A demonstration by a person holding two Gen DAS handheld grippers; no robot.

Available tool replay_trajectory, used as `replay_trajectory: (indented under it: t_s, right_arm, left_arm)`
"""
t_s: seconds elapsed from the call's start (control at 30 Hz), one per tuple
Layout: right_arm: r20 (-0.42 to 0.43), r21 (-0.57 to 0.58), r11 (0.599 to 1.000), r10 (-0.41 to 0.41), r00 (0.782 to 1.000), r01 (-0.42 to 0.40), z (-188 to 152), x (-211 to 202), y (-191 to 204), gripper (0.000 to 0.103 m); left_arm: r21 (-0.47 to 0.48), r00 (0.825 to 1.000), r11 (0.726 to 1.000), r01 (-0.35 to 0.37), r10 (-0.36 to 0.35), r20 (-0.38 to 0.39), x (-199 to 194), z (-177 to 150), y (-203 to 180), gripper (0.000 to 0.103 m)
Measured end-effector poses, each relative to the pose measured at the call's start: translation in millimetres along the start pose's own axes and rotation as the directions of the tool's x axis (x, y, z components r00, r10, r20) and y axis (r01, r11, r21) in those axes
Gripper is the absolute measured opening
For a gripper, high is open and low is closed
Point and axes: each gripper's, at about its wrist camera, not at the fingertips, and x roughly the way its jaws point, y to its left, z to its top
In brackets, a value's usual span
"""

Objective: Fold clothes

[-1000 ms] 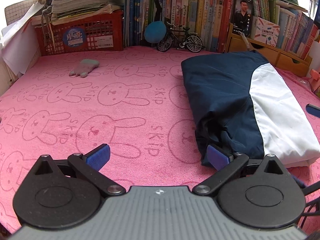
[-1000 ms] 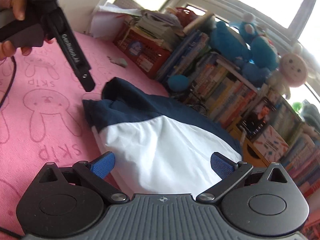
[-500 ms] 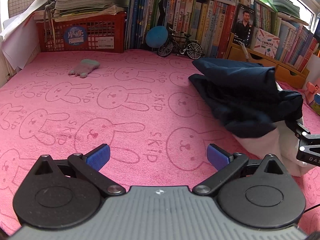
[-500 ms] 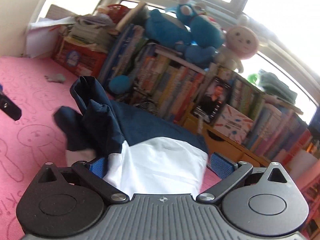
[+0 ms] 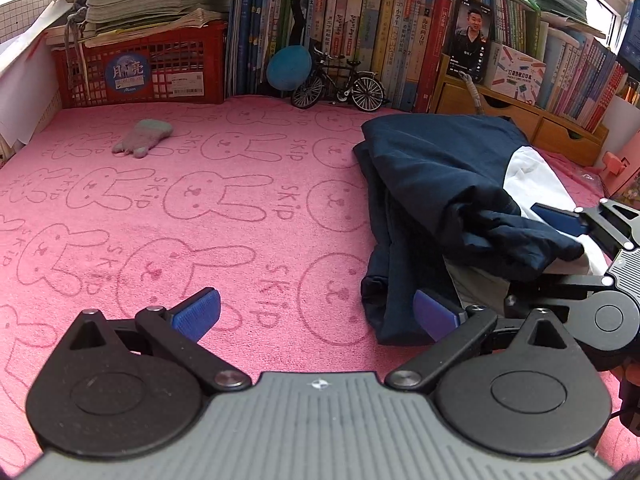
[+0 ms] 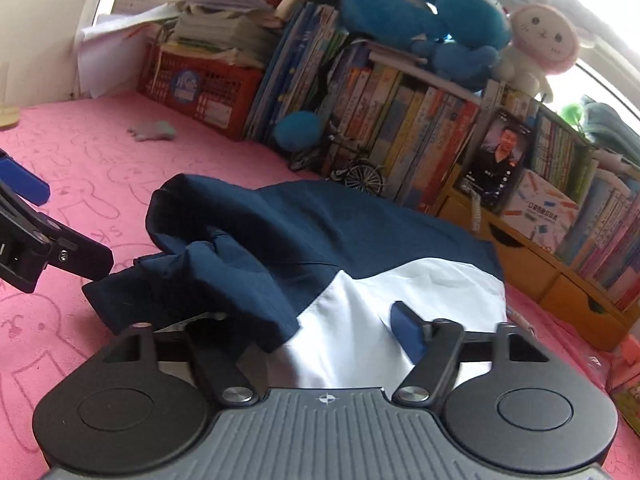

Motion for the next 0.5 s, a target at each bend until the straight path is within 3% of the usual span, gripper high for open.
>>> replay_trajectory:
  t_s: [0.03,0.1,0.13,0.2,0.27,0.37,0.4,0.43,0.47,0.5]
  right_arm:
    - [-0.005,0.032,0.999,-0.006,1.0,0.006,0,1,-5,0.039]
    - [0.022,0.165,0.986,-0.033,0.999,0.029,-4,-9,-28,0.038]
    - [0.038,0.226,0.971,-0.088,0.995,0.078,-10,-18,-43,0.038]
    - [0.045,0.348,0.909,-0.259,0.965,0.228,-28,-43,-74,0.038]
    - [-0.026,0.501,0.77,-0.443,0.896,0.395,-58,-74,-110,0.038]
    - [-0.265,0.578,0.526,-0.601,0.754,0.623,-113,-108,-155,0.042]
    - [-0.348,0.574,0.444,-0.629,0.695,0.689,-132,-117,-169,0.05]
    - [-0.396,0.562,0.41,-0.628,0.669,0.718,-149,-125,-177,0.06]
    - [-0.443,0.55,0.377,-0.625,0.643,0.746,-165,-132,-184,0.061]
    - [-0.441,0.556,0.378,-0.621,0.648,0.74,-174,-141,-185,0.062]
  left_arm:
    - [0.002,1.0,1.0,-0.005,0.005,0.001,1,1,0,0.103]
    - [0.003,1.0,1.0,-0.003,0.003,0.002,2,3,1,0.103]
    - [0.003,1.0,1.0,-0.001,0.001,0.002,3,4,1,0.103]
    - [0.009,1.0,1.0,0.005,-0.005,0.003,5,7,-1,0.103]
    - [0.022,1.0,1.0,0.012,-0.012,0.002,8,9,-4,0.103]
    - [0.049,0.999,0.998,0.032,-0.032,0.0,13,15,-11,0.103]
    - [0.059,0.999,0.997,0.04,-0.041,0.001,15,18,-14,0.103]
    - [0.069,0.999,0.996,0.049,-0.049,0.003,16,21,-17,0.103]
    - [0.083,0.998,0.995,0.058,-0.059,0.007,18,25,-20,0.103]
    - [0.1,0.998,0.993,0.067,-0.068,0.013,21,29,-23,0.103]
